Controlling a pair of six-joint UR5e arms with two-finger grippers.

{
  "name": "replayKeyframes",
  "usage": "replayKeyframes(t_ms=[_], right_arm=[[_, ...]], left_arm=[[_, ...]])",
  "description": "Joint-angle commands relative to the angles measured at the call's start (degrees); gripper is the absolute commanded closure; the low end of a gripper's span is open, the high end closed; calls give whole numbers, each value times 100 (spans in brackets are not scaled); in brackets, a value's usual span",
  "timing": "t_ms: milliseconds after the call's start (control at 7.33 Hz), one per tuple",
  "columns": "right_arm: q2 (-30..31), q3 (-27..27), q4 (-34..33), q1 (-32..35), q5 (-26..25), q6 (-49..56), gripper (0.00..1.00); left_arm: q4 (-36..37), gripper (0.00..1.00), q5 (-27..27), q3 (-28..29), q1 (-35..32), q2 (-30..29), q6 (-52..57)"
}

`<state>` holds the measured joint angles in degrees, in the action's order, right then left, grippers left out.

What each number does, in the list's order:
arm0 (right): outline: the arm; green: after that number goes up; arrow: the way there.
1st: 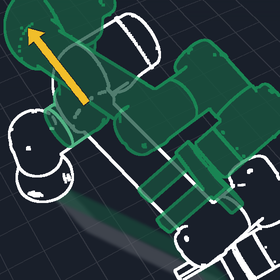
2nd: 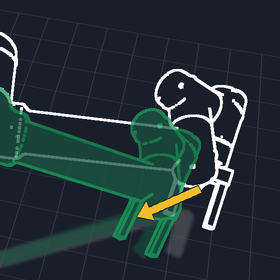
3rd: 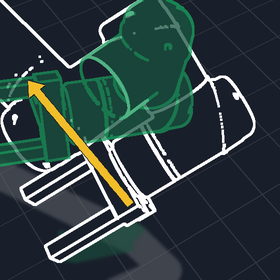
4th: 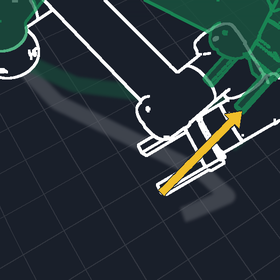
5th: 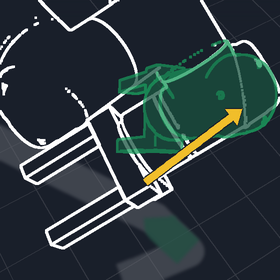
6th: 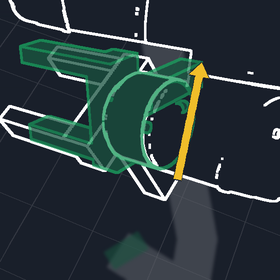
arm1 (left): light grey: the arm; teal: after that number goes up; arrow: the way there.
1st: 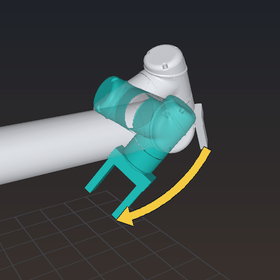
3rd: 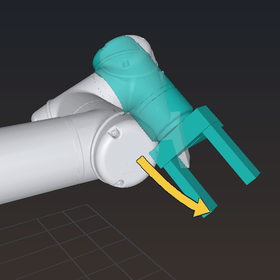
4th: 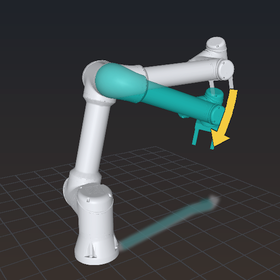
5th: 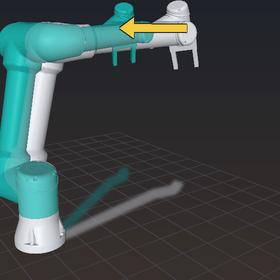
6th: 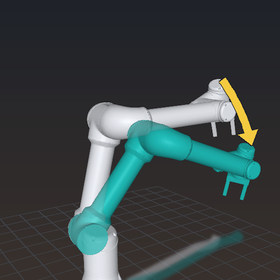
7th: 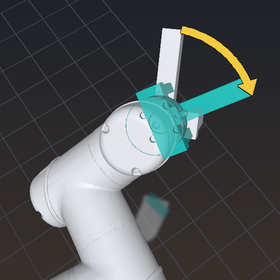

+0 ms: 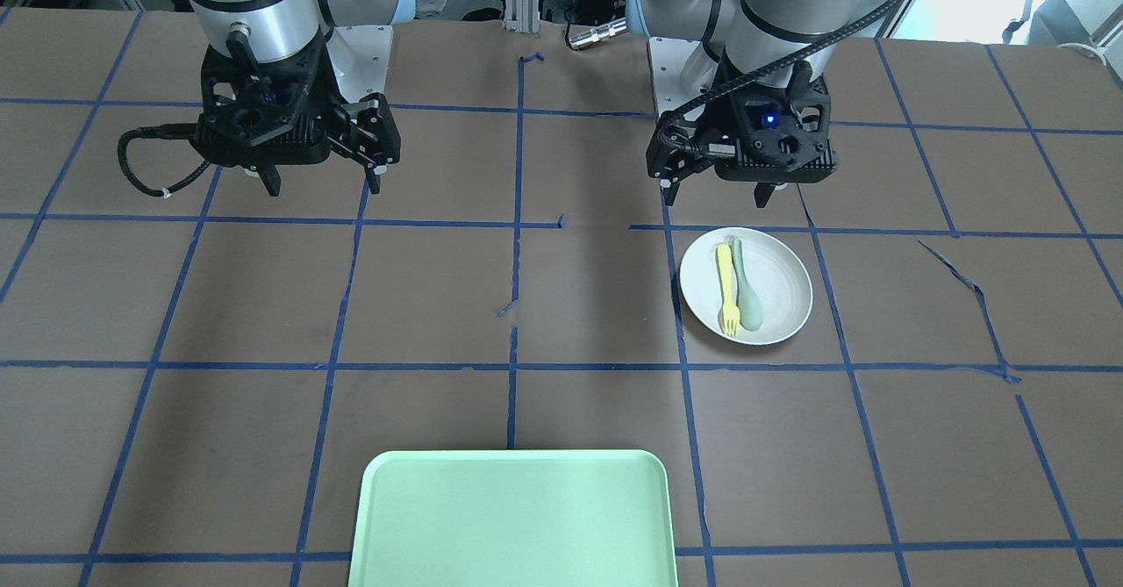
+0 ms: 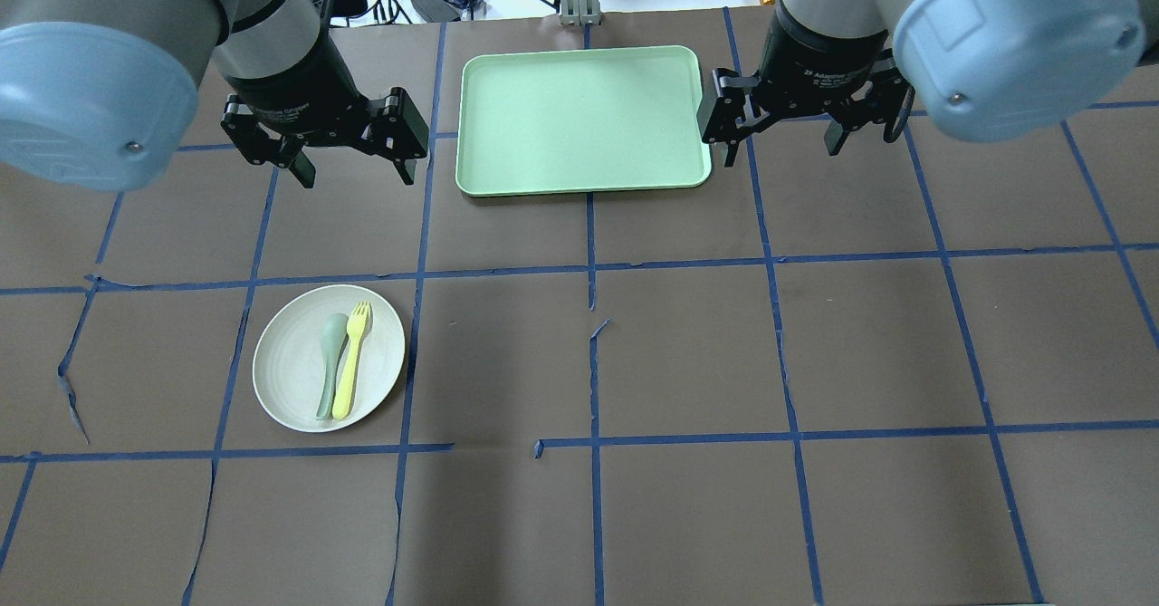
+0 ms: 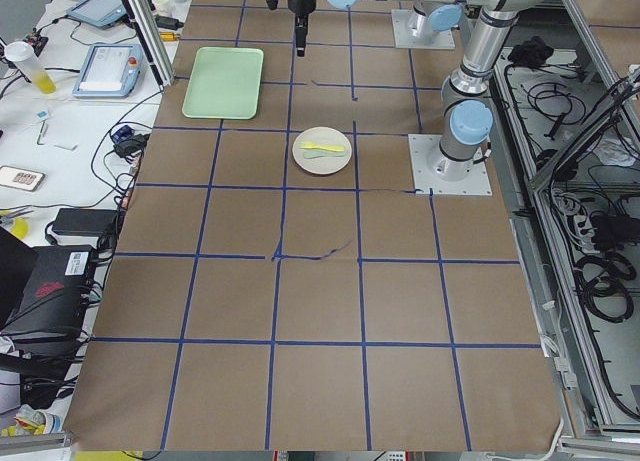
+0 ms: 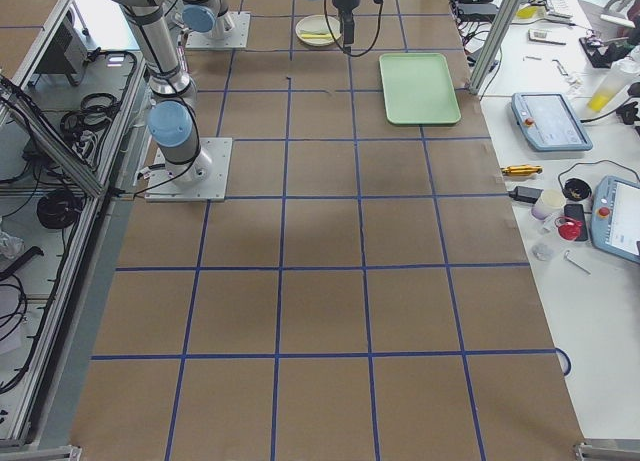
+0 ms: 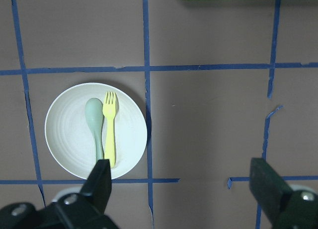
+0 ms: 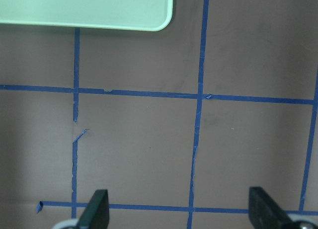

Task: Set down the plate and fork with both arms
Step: 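Move the left gripper down to the rim of the white plate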

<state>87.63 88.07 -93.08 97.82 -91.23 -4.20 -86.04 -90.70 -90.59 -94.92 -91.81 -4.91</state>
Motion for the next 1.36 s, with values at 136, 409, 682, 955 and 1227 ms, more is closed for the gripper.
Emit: replayKeyframes(t_ms=[136, 409, 682, 955, 1227], right_arm=[[8, 52, 0, 9, 0, 16, 0], [8, 61, 0, 18, 8, 16, 0], [0, 70, 0, 18, 0, 16, 0], [0, 70, 0, 18, 0, 25, 0], [0, 70, 0, 18, 0, 25, 0]], left_arm=[[166, 0, -18, -720, 996, -47, 670], [1276, 2, -70, -1763, 1894, -126, 1498], [2909, 5, -27, -3081, 2694, -231, 2193], [3821, 3, -35, -3728, 3048, -503, 2554], [3832, 5, -26, -3730, 3076, -705, 2539]])
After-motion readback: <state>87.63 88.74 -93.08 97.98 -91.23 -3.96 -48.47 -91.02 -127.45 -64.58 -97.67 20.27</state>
